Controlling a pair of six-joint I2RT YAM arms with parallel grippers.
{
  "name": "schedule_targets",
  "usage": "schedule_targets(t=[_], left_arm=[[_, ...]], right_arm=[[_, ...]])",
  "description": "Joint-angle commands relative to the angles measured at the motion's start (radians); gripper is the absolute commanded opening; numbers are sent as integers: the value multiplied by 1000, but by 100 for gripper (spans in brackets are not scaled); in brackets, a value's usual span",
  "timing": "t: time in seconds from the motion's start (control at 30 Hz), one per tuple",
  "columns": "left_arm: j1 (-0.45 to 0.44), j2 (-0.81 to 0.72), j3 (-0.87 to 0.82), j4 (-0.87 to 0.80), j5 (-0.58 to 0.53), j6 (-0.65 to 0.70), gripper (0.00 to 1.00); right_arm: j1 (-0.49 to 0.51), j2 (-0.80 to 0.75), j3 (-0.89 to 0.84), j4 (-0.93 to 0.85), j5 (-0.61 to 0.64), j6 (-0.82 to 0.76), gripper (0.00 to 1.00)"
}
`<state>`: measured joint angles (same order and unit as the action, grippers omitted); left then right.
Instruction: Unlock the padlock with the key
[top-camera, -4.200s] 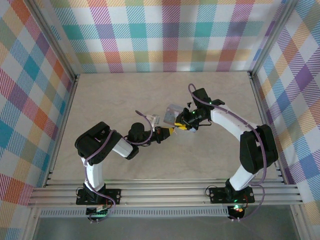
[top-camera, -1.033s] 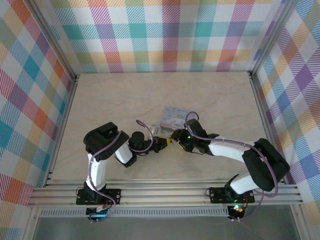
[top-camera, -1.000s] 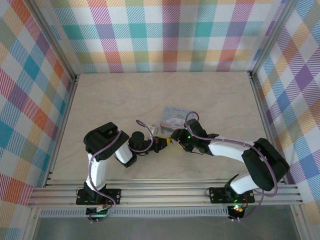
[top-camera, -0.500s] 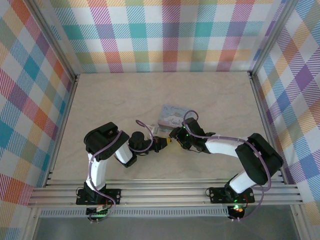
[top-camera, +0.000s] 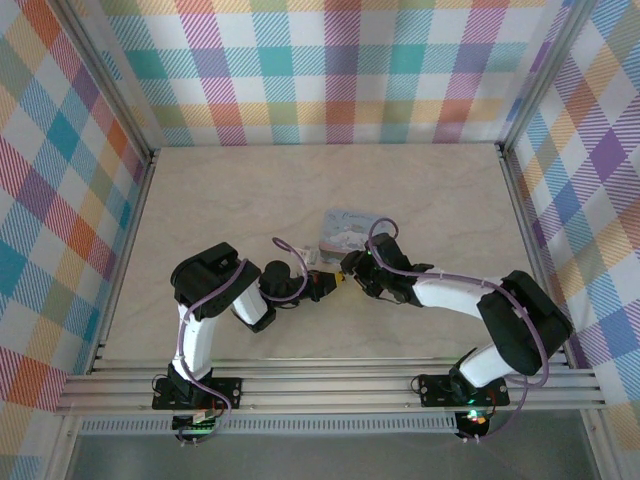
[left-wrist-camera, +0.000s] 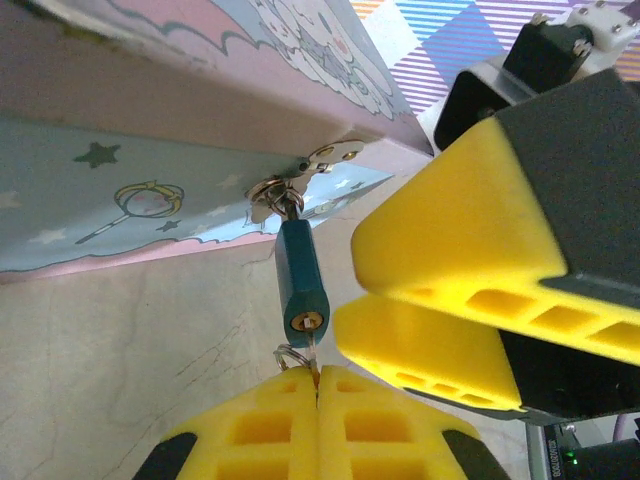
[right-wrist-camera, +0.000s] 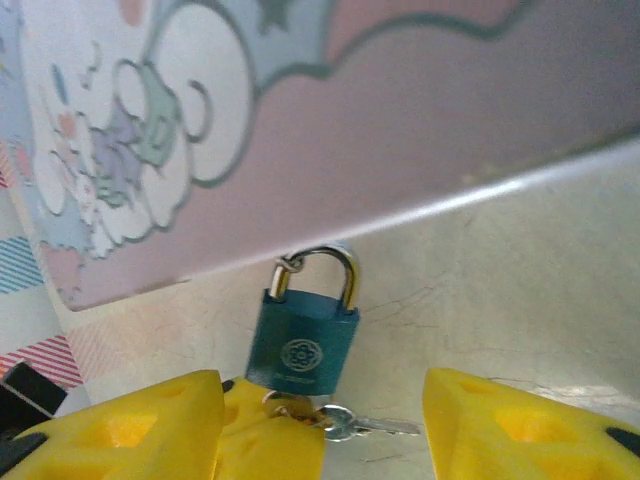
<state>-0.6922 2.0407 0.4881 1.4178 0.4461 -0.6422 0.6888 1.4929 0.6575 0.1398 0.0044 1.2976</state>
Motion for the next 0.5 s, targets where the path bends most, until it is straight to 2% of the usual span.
schedule_targets(t=[0.0,0.47], left_arm=[[3,41,1,-57,10,-18,0],[4,33,1,-56,20,-29,0]], right_arm=[[8,-19,34,-13,21,-22,55],[-1,103,84,20,17,-16,55]])
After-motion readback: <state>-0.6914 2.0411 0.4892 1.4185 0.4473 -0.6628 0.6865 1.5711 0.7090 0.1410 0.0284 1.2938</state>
